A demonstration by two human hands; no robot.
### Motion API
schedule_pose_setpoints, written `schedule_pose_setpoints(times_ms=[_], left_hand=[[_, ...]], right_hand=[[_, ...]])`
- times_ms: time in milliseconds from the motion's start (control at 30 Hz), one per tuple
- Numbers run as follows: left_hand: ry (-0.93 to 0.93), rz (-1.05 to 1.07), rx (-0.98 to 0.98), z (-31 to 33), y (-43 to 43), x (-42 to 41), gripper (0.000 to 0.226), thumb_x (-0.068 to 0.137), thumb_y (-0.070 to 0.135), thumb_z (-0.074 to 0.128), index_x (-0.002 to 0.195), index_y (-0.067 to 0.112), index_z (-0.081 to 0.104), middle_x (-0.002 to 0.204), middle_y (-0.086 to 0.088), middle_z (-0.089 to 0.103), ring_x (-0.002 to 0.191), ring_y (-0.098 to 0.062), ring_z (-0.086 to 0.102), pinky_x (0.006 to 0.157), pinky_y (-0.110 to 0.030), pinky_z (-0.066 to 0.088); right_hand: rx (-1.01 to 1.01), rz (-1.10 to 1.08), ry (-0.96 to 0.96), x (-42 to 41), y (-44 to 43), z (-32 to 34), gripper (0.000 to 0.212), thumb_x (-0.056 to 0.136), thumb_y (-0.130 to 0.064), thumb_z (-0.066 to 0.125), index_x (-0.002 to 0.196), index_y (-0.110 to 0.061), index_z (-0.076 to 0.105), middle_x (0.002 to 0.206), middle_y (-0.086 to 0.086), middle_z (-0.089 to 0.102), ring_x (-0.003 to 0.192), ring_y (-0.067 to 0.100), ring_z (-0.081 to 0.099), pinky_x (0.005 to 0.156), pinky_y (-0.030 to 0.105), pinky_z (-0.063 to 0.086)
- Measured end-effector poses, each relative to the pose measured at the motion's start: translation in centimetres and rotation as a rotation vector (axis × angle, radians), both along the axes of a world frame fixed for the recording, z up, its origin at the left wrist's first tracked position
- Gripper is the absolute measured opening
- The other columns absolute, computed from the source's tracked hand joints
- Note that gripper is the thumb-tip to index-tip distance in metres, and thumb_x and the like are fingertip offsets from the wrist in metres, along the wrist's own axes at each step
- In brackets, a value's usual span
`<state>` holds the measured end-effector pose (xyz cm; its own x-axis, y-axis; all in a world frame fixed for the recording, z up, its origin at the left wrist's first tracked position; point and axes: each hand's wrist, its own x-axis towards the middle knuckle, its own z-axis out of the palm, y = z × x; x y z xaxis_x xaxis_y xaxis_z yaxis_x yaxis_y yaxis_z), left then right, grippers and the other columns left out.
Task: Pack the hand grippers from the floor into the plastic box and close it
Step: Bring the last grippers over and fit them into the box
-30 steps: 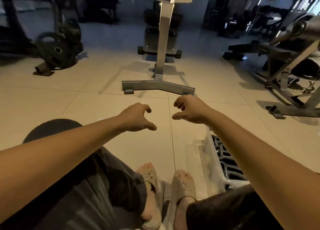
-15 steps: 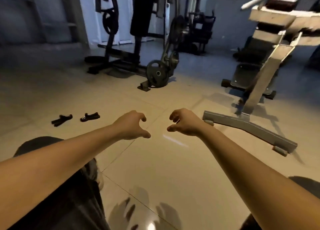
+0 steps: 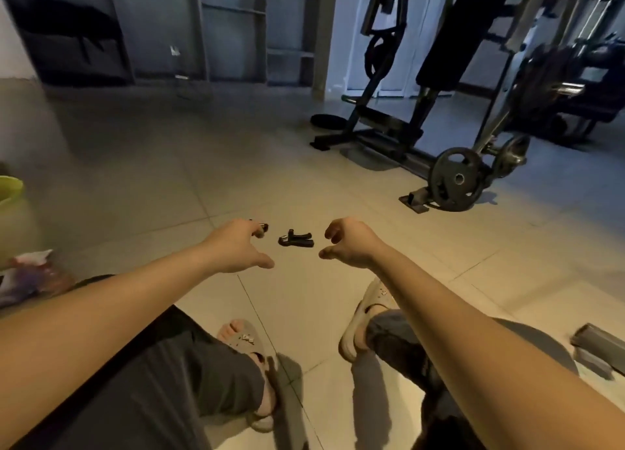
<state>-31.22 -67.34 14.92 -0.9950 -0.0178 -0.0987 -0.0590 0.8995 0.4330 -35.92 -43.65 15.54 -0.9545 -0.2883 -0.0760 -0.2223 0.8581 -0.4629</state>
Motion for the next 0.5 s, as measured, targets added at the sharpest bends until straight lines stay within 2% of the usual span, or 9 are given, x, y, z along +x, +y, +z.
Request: schedule_pose_setpoints(times_ms=[100,200,400,500], left_hand=[[-0.009,0.056,-0.014,0.1,-1.8,-4.4,0.071,0.07,0.048,0.086,0.13,0.022,0.059,0.13,-0.001,0.058,0.105,-0.018,0.052,0.084,-0.029,0.045],[-0.005,0.095,-0.07,0.5,-3.0,-9.9,0.072,0.071,0.047,0.086,0.133,0.02,0.059,0.132,-0.004,0.058,0.115,-0.023,0.055,0.083,-0.029,0.045],[0.017,0.094,-0.341,-1.6,-5.6,-20.8,0.078,0.074,0.055,0.08,0.141,0.024,0.053,0.135,-0.001,0.056,0.122,-0.025,0.053,0.096,-0.039,0.048],[0.013,0.104,-0.338,-4.6,-6.5,-26.0,0.079,0.077,0.054,0.078,0.143,0.021,0.051,0.137,0.0,0.055,0.124,-0.023,0.053,0.1,-0.04,0.047]], right_hand=[[-0.001,0.031,-0.013,-5.5,-1.3,-0.9,0.05,0.082,-0.03,0.082,0.125,-0.01,0.065,0.118,0.009,0.069,0.106,0.025,0.064,0.094,0.045,0.055],[-0.001,0.045,-0.03,-11.7,-2.1,-1.7,0.055,0.081,-0.031,0.082,0.127,-0.008,0.064,0.121,0.009,0.068,0.109,0.027,0.064,0.095,0.044,0.054],[0.023,0.061,-0.093,-24.4,-4.6,-4.8,0.054,0.082,-0.028,0.082,0.128,-0.008,0.063,0.122,0.011,0.067,0.11,0.029,0.063,0.096,0.043,0.054],[0.078,0.089,-0.115,-30.0,-6.2,-7.2,0.053,0.083,-0.028,0.081,0.129,-0.008,0.063,0.124,0.011,0.067,0.111,0.029,0.063,0.097,0.042,0.054]])
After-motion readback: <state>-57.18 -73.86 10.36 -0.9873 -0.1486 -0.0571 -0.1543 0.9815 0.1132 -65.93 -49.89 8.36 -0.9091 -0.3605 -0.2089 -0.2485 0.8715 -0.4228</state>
